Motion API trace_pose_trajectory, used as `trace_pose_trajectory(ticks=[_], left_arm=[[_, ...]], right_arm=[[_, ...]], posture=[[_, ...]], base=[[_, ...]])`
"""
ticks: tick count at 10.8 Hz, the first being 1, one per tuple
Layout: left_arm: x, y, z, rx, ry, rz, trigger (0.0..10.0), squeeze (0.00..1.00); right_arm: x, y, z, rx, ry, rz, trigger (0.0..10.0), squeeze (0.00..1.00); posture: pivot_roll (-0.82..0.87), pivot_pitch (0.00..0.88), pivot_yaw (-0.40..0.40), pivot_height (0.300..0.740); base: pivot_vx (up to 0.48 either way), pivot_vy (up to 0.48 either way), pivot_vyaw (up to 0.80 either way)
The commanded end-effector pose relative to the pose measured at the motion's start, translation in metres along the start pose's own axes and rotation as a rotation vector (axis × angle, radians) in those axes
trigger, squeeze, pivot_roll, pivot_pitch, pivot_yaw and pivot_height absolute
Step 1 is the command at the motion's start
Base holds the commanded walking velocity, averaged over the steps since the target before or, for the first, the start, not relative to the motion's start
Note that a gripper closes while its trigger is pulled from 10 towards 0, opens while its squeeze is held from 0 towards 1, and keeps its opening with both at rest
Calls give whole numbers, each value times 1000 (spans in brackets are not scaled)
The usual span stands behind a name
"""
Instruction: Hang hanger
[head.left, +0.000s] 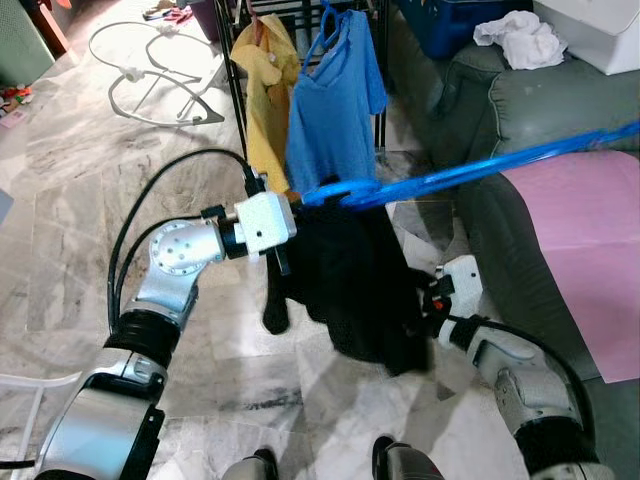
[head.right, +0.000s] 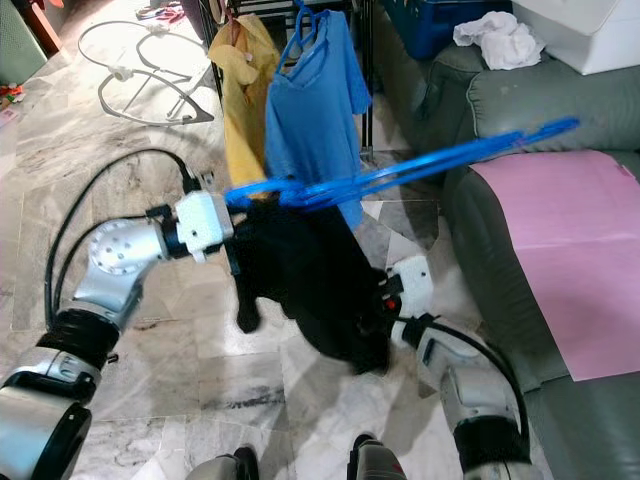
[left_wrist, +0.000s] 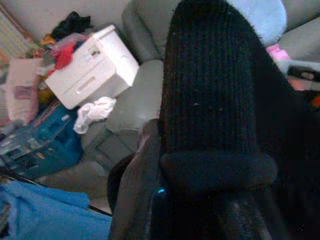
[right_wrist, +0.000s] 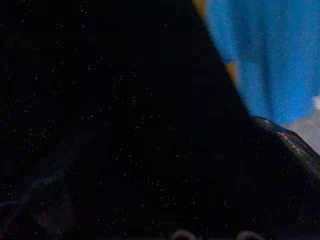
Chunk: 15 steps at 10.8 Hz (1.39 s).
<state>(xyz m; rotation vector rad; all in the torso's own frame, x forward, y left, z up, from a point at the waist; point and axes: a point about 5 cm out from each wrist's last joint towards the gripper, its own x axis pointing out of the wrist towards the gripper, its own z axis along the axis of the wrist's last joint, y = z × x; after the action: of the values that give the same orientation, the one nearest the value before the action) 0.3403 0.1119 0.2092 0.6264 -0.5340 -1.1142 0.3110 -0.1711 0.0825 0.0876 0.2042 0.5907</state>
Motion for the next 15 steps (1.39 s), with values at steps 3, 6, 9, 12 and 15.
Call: trace_pose_trajectory(ticks=[3, 6, 9, 12, 15], left_arm=[[-6, 40, 21, 50, -75, 206, 0, 0], [-11, 65, 37, 95, -109, 298, 0, 0], [-17, 79, 44, 104, -113, 353, 0, 0], [-24, 75, 36, 91, -76, 366, 0, 0], [-29, 71, 29, 70, -51, 387, 0, 0]], right_arm=[[-7, -10, -19, 12, 76, -86, 10000, 0], [-9, -14, -35, 49, 125, -152, 10000, 0], [-12, -22, -45, 85, 159, -214, 10000, 0], [-22, -41, -46, 229, 127, -378, 0, 0], [-50, -84, -36, 337, 81, -681, 0, 0]], posture=[[-162, 204, 89, 740], [-155, 200, 94, 740], [-148, 200, 96, 740], [-156, 201, 93, 740], [-159, 197, 79, 740]], base=[[0, 0, 0], [0, 0, 0], [0, 0, 0], [0, 0, 0], [0, 0, 0]])
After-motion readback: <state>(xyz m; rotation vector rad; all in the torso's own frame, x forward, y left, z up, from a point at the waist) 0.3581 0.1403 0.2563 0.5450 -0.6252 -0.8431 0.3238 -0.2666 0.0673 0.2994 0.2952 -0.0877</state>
